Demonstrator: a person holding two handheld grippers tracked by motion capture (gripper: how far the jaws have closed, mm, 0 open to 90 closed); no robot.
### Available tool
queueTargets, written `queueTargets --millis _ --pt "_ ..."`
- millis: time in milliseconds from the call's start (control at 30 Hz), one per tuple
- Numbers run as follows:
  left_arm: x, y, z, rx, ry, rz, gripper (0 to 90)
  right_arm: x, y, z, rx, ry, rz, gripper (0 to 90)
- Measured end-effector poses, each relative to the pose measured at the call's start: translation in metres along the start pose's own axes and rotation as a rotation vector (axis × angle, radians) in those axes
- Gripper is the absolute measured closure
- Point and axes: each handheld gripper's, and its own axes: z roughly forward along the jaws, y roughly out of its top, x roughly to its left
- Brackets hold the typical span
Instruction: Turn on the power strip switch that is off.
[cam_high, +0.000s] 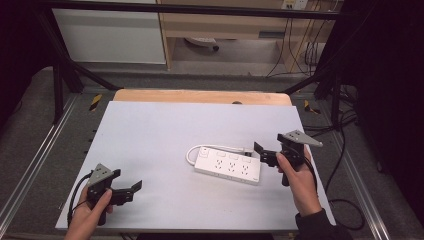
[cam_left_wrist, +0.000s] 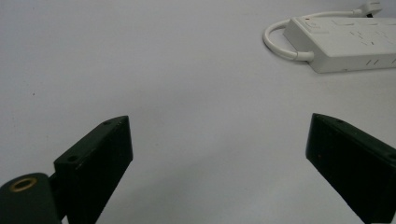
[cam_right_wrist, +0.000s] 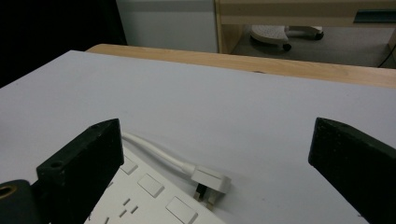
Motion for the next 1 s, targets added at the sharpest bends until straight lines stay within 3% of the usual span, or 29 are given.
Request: queueTargets --millis 400,700,1000 --pt "0.0 0.0 -0.001 -0.003 0.006 -0.007 7.4 -0.022 -0.014 -0.026 -0.004 -0.031 0.003 4.0" --pt "0.001 0.0 -0.002 -0.01 0.001 -0.009 7.3 -0.042 -0.029 -0.036 0.004 -0.054 0.016 4.4" --pt "0.001 0.0 -0.002 -0.009 0.003 -0.005 7.4 -0.059 -0.055 -0.036 0.075 -0.075 0.023 4.6"
